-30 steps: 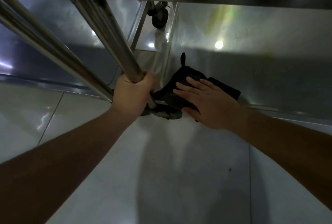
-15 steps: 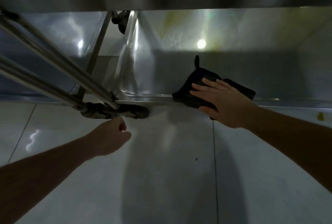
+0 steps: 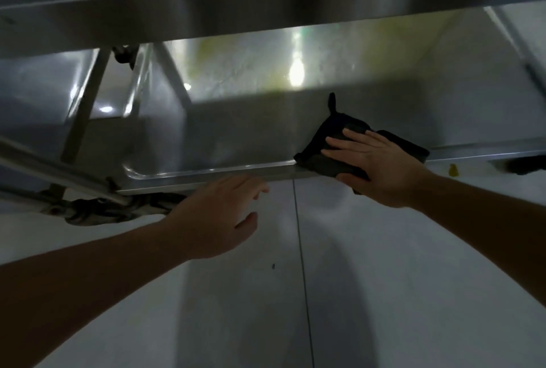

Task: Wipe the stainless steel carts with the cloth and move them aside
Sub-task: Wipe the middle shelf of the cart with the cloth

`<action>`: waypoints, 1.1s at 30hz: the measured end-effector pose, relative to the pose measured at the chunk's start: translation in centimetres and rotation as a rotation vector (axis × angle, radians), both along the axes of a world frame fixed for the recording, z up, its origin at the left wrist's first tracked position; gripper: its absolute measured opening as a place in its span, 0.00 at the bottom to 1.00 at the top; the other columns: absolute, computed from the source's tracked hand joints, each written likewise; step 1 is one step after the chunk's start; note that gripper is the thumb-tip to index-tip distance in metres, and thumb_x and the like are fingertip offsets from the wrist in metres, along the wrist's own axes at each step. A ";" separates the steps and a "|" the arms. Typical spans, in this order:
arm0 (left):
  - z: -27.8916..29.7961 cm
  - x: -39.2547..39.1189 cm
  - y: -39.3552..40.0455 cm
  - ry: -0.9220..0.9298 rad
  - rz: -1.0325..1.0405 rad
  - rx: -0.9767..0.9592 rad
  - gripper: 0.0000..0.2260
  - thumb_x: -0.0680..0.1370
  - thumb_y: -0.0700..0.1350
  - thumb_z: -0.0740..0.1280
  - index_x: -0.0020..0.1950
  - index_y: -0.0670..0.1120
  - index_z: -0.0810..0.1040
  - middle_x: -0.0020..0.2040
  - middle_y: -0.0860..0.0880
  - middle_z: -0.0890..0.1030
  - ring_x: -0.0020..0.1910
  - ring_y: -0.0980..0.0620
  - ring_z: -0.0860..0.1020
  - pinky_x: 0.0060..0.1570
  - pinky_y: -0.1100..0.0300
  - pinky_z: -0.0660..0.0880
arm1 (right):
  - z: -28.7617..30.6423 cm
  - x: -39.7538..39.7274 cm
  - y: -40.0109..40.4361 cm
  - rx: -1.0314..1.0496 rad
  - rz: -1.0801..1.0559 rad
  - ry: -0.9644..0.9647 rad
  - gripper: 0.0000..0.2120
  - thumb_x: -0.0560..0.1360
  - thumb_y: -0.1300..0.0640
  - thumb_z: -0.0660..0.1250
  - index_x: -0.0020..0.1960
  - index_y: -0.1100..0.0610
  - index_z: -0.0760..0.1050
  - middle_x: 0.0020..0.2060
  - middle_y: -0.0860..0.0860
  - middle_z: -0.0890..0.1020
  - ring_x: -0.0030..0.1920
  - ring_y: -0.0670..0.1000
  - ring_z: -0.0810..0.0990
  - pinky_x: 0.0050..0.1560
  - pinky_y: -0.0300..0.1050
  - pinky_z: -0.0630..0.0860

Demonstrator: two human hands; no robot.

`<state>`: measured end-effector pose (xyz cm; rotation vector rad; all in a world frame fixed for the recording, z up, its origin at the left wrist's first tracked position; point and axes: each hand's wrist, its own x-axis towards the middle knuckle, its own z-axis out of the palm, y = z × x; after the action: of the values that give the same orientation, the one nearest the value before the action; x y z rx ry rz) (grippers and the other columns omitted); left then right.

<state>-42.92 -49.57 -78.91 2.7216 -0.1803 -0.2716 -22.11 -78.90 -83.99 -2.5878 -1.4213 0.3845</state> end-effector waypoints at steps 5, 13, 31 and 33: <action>-0.7 4.1 -3.5 -0.105 -0.041 0.103 0.28 0.81 0.49 0.67 0.81 0.47 0.67 0.74 0.48 0.73 0.72 0.48 0.71 0.72 0.52 0.67 | 0.1 1.4 -4.1 -0.001 -0.051 -0.009 0.30 0.81 0.31 0.46 0.81 0.35 0.54 0.81 0.35 0.55 0.82 0.41 0.45 0.79 0.43 0.38; -3.4 8.7 -10.0 -0.171 -0.048 0.261 0.37 0.82 0.56 0.63 0.87 0.46 0.52 0.87 0.48 0.56 0.85 0.50 0.51 0.82 0.55 0.47 | 0.4 3.6 -10.2 -0.020 -0.135 -0.014 0.30 0.81 0.32 0.47 0.81 0.36 0.54 0.80 0.35 0.54 0.82 0.41 0.45 0.79 0.46 0.42; -5.8 14.8 -22.6 -0.199 -0.031 0.321 0.44 0.76 0.52 0.67 0.87 0.44 0.50 0.87 0.45 0.50 0.86 0.46 0.49 0.83 0.48 0.50 | 0.3 7.7 -23.4 -0.084 -0.538 -0.041 0.31 0.81 0.32 0.48 0.83 0.38 0.54 0.82 0.39 0.55 0.83 0.48 0.49 0.81 0.54 0.45; -6.0 14.8 -22.6 -0.196 -0.031 0.311 0.44 0.75 0.52 0.69 0.87 0.45 0.53 0.87 0.46 0.52 0.86 0.47 0.51 0.83 0.48 0.52 | 0.1 7.7 -24.3 -0.104 -0.635 -0.046 0.31 0.82 0.33 0.47 0.83 0.39 0.52 0.83 0.41 0.55 0.83 0.49 0.48 0.79 0.52 0.42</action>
<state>-28.07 -72.13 -84.88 3.0564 -0.2539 -0.0417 -14.37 -103.21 -83.92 -2.9528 -0.5321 0.3057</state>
